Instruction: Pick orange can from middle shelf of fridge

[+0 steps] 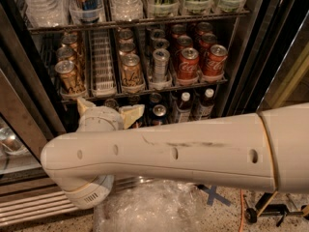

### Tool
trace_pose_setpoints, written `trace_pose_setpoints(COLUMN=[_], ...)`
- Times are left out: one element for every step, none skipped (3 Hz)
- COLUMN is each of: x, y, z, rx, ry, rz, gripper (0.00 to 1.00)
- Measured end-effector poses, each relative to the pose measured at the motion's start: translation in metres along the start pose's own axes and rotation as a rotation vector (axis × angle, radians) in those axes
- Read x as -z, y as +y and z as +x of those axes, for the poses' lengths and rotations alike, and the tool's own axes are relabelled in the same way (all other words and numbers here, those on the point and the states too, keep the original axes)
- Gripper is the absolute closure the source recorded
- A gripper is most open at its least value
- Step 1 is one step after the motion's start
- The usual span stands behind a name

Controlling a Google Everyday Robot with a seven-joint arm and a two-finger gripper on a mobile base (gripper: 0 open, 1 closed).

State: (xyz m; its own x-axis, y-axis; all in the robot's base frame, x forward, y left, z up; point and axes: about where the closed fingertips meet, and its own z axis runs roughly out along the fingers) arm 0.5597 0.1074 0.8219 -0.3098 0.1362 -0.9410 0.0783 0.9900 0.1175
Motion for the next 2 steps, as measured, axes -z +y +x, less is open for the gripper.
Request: trace_pose_setpoints(x=[0.0,0.0], y=[-0.025,-0.043], z=[-0.008,-0.014], rx=[-0.017,-0.03], ry=[-0.022,-0.04], rz=[0.06,0.106], gripper=[0.0,0.0])
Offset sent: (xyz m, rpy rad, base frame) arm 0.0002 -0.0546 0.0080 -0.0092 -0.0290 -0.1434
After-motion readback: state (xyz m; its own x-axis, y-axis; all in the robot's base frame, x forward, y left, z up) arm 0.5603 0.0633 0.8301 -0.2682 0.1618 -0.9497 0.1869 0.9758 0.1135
